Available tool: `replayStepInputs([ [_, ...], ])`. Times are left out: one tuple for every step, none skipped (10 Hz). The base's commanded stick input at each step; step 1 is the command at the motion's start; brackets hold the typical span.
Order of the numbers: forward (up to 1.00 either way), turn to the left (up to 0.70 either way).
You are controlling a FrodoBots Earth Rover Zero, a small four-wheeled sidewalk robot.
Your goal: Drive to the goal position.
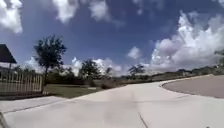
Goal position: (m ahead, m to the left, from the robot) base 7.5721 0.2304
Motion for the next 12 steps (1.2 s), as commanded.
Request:
replayStepInputs([
  [0.85, 0.0],
  [0.85, 0.0],
  [0.85, 0.0],
  [0.85, 0.0],
  [0.85, 0.0],
  [0.85, 0.0],
  [0.85, 0.0],
  [0.85, 0.0],
  [0.85, 0.0],
  [0.85, 0.0],
  [0.85, 0.0],
  [0.85, 0.0],
])
